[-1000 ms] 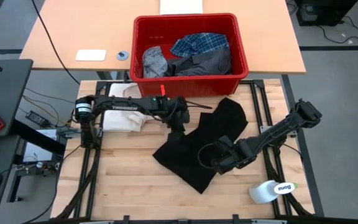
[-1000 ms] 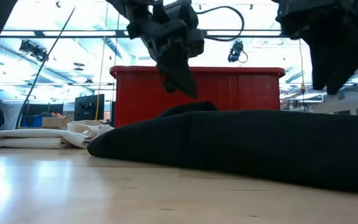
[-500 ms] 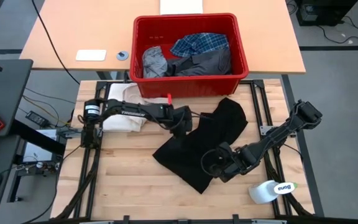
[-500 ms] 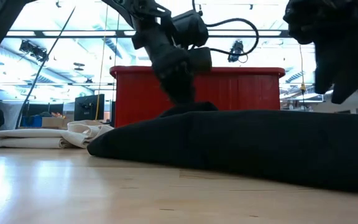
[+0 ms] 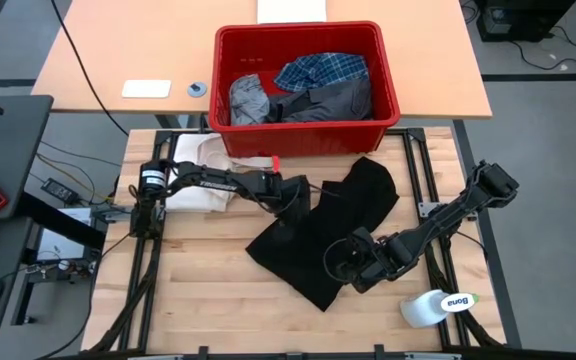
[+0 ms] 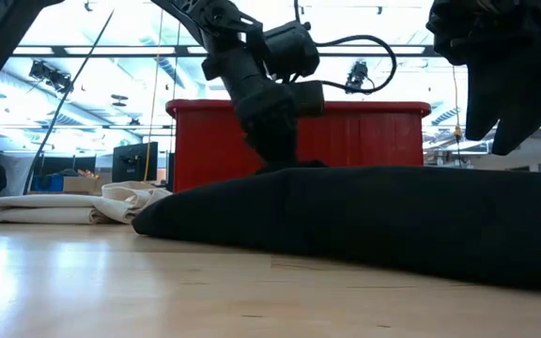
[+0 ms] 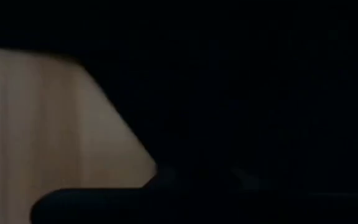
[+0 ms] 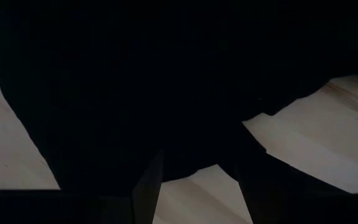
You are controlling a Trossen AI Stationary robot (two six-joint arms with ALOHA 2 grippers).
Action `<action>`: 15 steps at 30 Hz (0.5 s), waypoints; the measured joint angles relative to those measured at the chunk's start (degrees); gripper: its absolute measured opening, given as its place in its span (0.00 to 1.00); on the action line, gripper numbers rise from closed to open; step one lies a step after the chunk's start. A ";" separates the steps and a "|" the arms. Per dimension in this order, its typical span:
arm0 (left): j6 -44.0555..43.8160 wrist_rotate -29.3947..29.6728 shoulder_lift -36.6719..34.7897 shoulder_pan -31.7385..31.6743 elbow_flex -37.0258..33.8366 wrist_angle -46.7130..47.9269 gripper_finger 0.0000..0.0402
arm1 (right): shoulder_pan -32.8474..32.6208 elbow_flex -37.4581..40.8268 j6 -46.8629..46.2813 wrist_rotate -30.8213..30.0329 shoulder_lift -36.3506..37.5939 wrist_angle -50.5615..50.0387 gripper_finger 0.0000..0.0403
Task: Fold Laundry from Bin
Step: Fold the black shirt
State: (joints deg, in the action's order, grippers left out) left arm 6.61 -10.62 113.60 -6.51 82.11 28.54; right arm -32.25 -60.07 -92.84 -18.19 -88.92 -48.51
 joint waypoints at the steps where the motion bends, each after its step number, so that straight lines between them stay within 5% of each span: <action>1: -1.05 -0.41 -0.50 -0.36 -0.01 -0.24 0.02 | 0.00 0.00 0.02 0.05 0.00 0.02 0.51; 8: -8.09 -10.16 -5.98 -4.10 0.04 3.35 0.01 | -1.12 0.00 -0.71 1.29 0.00 -0.04 0.51; 12: -13.61 -7.44 -6.66 -6.73 0.04 6.33 0.01 | -1.93 0.00 -1.73 0.64 0.00 0.07 0.51; 15: -16.94 0.80 -6.66 -7.63 0.00 7.35 0.01 | -2.15 -0.02 -2.15 0.50 0.00 0.11 0.51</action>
State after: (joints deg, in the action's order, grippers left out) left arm -10.33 -9.82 106.94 -14.14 82.11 35.89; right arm -34.40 -60.10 -94.99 -17.69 -88.92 -48.40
